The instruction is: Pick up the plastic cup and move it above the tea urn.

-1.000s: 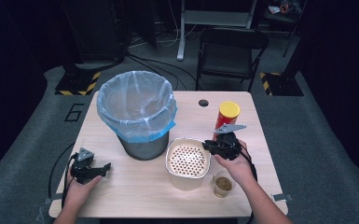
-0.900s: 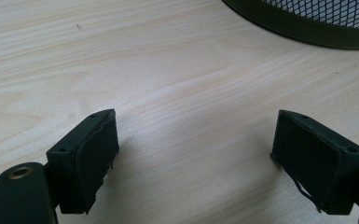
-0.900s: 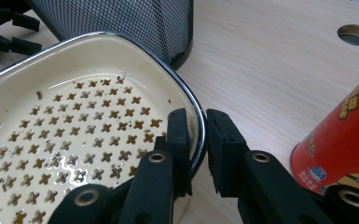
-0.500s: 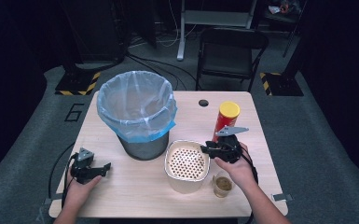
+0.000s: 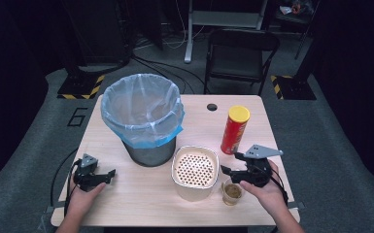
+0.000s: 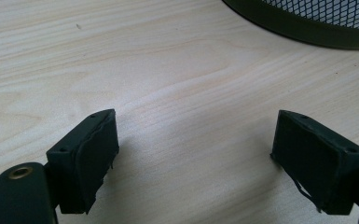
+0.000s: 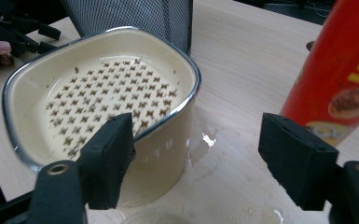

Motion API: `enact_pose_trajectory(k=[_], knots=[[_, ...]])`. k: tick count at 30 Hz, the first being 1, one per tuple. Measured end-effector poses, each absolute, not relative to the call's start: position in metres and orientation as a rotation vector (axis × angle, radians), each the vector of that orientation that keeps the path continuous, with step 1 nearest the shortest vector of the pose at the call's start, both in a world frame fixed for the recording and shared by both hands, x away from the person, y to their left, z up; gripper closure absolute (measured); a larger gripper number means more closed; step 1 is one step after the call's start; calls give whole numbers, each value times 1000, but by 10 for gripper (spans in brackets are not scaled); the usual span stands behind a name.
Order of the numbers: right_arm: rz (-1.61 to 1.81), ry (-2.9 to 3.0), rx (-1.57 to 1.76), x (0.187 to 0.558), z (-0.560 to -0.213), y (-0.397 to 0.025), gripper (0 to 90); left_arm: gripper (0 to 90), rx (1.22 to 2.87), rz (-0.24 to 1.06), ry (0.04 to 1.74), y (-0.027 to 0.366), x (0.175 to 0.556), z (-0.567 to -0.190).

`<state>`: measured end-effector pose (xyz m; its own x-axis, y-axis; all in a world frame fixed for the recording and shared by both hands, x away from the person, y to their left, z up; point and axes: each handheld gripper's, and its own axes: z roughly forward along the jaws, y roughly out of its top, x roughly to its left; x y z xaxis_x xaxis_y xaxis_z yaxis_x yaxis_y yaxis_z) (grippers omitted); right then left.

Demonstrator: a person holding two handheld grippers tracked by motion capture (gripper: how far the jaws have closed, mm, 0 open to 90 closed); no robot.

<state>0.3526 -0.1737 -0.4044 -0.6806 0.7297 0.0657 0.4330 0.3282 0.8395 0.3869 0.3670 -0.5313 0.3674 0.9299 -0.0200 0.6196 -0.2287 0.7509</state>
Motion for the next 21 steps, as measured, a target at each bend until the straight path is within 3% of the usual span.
enact_pose_trajectory(k=[7,21], knots=[[1275,2266,1086,325,-422,-180,153,139,1950,582,1339,367,387,-531],[1198,2298,1103,306,-461,-178,143,139,1950,583,1339,367,387,-531]])
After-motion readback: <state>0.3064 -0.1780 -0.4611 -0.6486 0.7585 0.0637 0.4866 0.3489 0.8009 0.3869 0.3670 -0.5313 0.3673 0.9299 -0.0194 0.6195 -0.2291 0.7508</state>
